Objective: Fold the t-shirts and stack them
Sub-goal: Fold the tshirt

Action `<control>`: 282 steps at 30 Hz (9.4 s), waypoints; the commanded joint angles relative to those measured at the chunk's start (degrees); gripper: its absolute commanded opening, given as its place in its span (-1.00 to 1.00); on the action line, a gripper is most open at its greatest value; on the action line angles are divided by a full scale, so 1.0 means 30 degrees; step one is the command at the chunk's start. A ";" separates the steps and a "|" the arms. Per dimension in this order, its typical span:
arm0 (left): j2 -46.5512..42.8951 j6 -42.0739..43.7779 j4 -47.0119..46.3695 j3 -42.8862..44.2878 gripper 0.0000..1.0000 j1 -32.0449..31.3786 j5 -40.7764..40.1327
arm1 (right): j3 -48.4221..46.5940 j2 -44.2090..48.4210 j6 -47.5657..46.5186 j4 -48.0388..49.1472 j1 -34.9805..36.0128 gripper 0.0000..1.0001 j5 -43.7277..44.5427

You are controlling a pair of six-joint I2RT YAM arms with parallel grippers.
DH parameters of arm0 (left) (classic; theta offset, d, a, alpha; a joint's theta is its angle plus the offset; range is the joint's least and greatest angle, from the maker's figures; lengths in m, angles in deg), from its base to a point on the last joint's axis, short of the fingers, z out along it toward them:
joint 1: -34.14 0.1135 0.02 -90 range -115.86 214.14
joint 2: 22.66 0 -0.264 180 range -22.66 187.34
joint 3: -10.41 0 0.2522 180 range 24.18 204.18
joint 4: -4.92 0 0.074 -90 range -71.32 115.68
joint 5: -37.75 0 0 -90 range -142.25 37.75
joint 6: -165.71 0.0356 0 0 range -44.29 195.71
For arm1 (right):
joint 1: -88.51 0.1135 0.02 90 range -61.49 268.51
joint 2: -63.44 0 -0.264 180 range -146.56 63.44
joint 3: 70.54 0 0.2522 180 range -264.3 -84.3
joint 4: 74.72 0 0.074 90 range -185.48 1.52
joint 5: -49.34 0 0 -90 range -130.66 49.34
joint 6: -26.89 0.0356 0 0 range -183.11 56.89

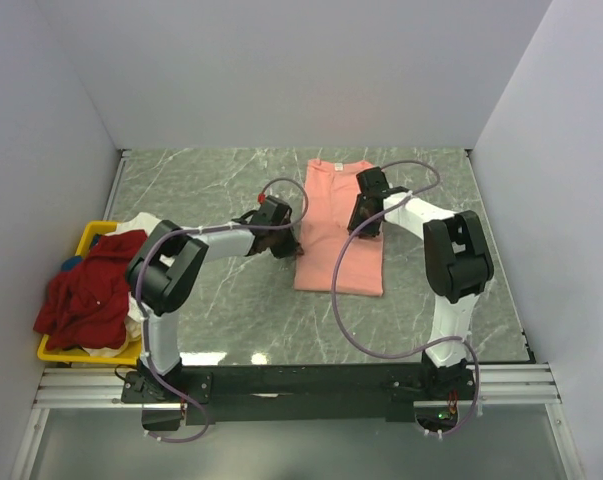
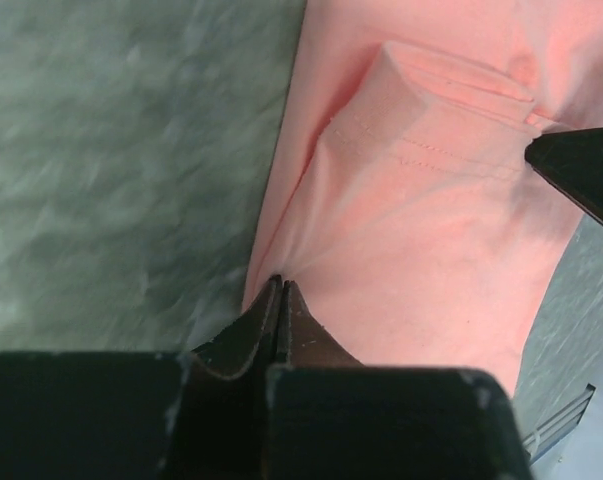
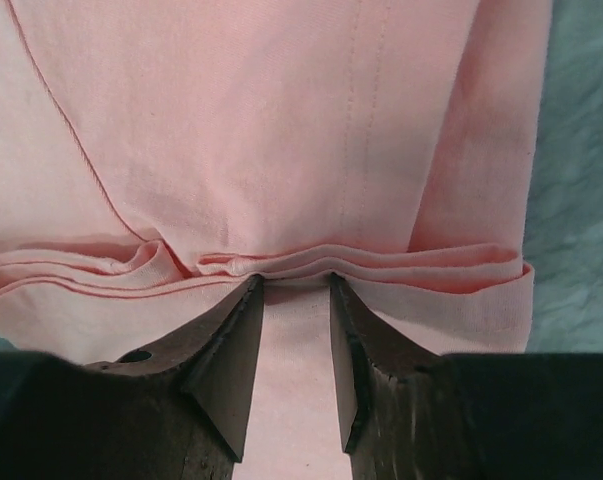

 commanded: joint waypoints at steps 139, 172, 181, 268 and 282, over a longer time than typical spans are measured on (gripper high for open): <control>-1.3941 -0.5576 -0.0197 -1.5304 -0.89 -0.7360 -0.5362 | 2.1104 2.3705 1.0178 0.2620 0.9079 -0.62 0.1821; -1.6114 0.0102 0.4815 -0.7691 -0.99 -0.2798 -0.4370 | 0.9862 1.9616 0.2420 -0.2600 0.6771 -1.00 0.0947; -0.9119 0.2011 0.4580 -0.1216 -0.99 0.1427 -0.2139 | 0.2944 1.1736 -0.0135 -0.1572 0.1700 -1.00 -0.2541; 0.4714 0.2480 0.5454 1.0966 -0.99 0.3449 -0.1498 | -0.9542 -0.3922 -0.2070 -0.3330 -0.1497 -0.28 -0.4740; 0.7359 0.2656 0.5811 1.3466 -0.95 0.4417 -0.0411 | -0.8314 -0.2899 -0.3065 -0.2834 -0.1965 0.14 -0.4098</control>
